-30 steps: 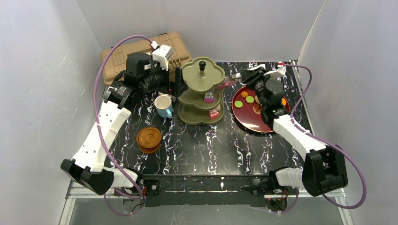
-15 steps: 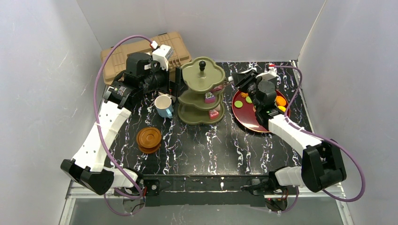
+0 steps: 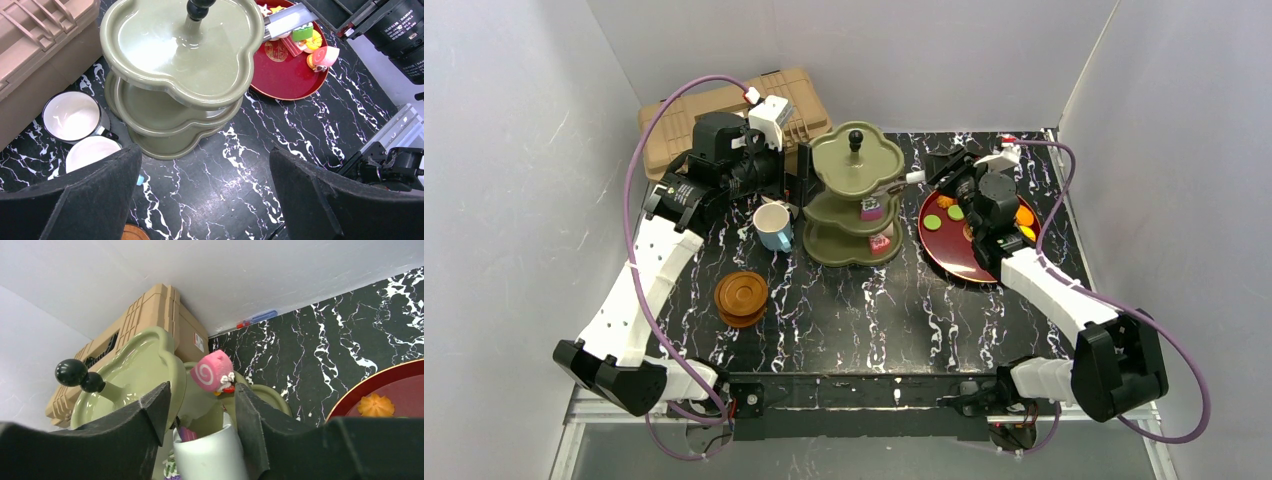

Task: Serve the afternoon tea
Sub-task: Place the desert on the desert table.

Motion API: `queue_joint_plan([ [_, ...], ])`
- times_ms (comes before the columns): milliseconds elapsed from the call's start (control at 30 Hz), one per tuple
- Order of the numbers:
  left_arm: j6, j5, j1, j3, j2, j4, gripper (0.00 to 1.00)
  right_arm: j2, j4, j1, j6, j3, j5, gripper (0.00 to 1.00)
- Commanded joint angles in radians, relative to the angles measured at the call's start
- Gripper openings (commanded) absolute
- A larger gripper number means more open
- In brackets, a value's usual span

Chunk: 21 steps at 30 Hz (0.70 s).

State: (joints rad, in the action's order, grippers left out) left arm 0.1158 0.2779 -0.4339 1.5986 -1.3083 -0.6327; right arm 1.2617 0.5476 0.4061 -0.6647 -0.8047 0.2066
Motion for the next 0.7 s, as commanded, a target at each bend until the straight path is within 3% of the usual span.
queue_joint_plan([
  [0,-0.002,0.017,0.005,0.005,0.045,0.002,0.98,-0.042,0.019,0.002,0.018,-0.035,0.018,0.55],
  [300,0.001,0.019,0.004,-0.002,0.049,0.007,0.98,-0.107,-0.050,-0.018,0.021,-0.033,0.026,0.35],
  [667,0.002,0.024,0.004,-0.004,0.051,0.008,0.98,-0.191,-0.124,-0.036,0.032,-0.032,0.048,0.35],
])
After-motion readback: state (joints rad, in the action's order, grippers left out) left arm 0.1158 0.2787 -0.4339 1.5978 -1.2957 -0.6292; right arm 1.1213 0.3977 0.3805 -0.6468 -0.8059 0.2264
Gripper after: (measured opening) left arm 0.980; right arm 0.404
